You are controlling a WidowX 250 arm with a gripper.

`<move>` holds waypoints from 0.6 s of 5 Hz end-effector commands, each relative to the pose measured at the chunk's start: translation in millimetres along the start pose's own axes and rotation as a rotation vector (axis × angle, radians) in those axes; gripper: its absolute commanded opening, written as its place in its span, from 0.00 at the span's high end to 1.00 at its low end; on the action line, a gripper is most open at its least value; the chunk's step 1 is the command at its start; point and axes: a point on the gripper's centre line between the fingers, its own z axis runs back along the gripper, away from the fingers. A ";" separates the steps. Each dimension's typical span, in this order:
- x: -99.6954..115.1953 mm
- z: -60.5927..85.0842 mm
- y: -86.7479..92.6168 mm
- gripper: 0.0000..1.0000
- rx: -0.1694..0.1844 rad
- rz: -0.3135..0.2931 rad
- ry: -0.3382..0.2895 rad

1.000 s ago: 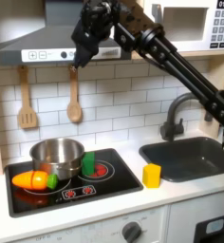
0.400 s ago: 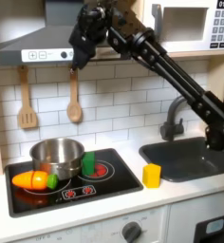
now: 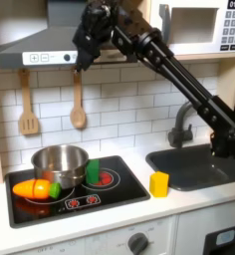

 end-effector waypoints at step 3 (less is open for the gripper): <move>6.4 -3.1 -3.7 1.00 -0.008 0.018 -0.011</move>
